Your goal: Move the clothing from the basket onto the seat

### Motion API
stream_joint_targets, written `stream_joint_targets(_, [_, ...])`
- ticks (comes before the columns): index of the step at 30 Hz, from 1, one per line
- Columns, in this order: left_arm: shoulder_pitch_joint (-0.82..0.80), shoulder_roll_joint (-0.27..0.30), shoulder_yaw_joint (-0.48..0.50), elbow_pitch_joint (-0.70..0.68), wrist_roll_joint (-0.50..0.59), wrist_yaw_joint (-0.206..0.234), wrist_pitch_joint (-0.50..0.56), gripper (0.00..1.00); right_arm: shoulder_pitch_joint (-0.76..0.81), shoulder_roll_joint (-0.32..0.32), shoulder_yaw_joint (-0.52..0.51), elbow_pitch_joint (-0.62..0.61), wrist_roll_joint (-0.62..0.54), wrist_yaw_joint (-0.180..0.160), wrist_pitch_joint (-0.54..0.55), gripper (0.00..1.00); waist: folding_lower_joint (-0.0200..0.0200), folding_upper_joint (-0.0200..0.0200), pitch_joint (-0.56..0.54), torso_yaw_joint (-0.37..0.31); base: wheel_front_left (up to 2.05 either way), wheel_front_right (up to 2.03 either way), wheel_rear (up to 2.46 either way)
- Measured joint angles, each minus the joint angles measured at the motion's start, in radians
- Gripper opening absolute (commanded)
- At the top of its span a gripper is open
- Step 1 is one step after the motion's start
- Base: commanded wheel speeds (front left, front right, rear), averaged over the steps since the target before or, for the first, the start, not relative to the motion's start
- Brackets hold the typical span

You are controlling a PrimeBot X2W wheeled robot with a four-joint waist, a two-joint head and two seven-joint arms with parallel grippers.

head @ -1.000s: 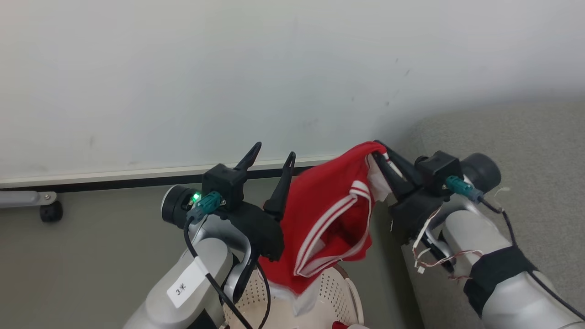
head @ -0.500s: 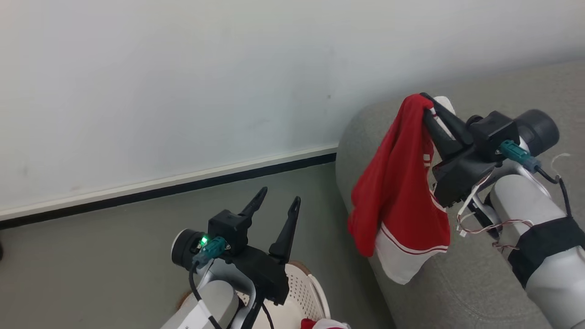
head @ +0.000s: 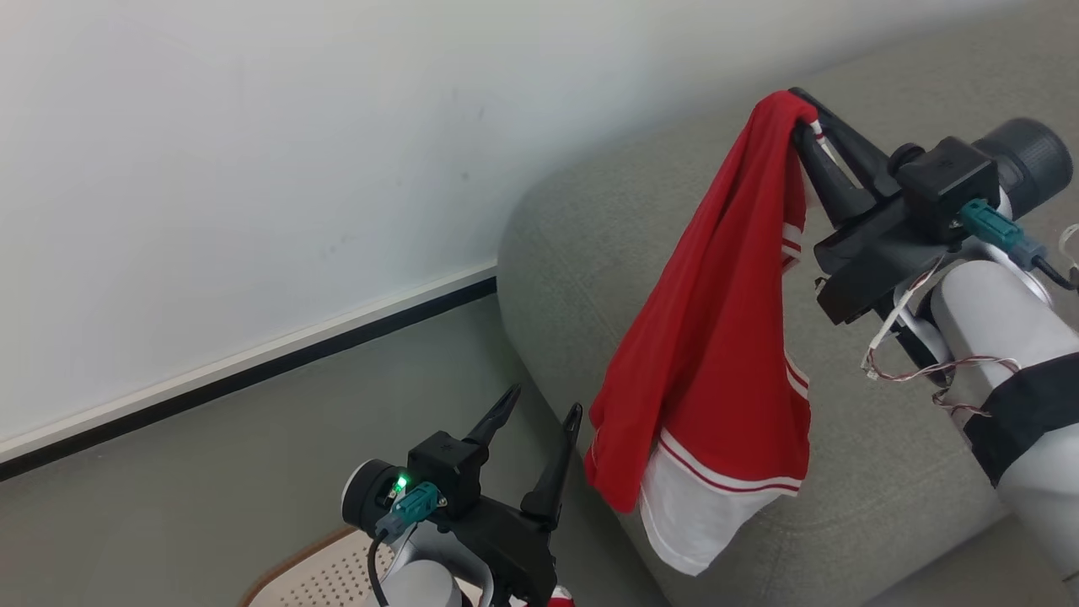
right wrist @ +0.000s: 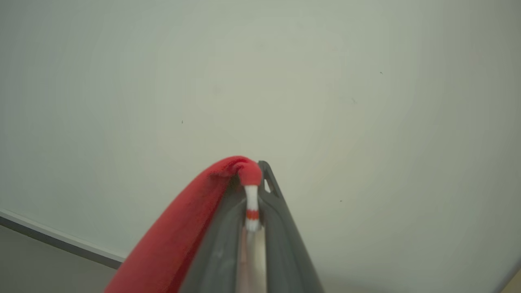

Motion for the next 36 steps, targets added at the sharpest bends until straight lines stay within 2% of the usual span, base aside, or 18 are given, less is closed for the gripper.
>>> stream_joint_targets(3, [0.008, -0.001, -0.001, -0.01, 0.008, 0.0, -0.003, 1.0, -0.003, -0.015, -0.012, -0.006, 0.017, 0.0, 0.001, 0.0, 0.0, 0.0, 0.005, -0.042, 0.0, 0.0, 0.0])
stream_joint_targets(6, [0.008, -0.009, -0.016, -0.019, 0.016, 0.0, -0.004, 1.0, -0.003, -0.06, -0.056, -0.016, 0.049, 0.002, 0.01, 0.0, 0.0, 0.0, 0.013, -0.075, 0.0, 0.0, 0.0])
stream_joint_targets(11, [0.004, -0.018, -0.031, -0.051, 0.032, 0.0, -0.005, 1.0, -0.004, -0.116, -0.105, -0.03, 0.084, 0.002, 0.033, 0.0, 0.0, 0.0, 0.04, -0.09, 0.0, 0.0, 0.0])
stream_joint_targets(21, [-0.033, -0.016, -0.058, -0.151, 0.087, 0.001, -0.008, 1.0, -0.083, -0.172, -0.175, -0.026, 0.142, 0.002, 0.093, 0.0, 0.0, 0.0, 0.115, -0.049, 0.0, 0.0, 0.0])
stream_joint_targets(27, [-0.093, 0.002, -0.061, -0.206, 0.134, 0.002, -0.001, 1.0, -0.265, -0.194, -0.256, 0.032, 0.194, 0.002, 0.152, 0.0, 0.0001, 0.0001, 0.198, -0.007, 0.0, 0.0, 0.0])
stream_joint_targets(36, [-0.152, 0.03, -0.06, -0.275, 0.181, 0.009, 0.028, 1.0, -0.477, -0.198, -0.296, 0.089, 0.207, -0.002, 0.203, 0.0, 0.0002, 0.0002, 0.323, 0.054, 0.0, 0.0, 0.0])
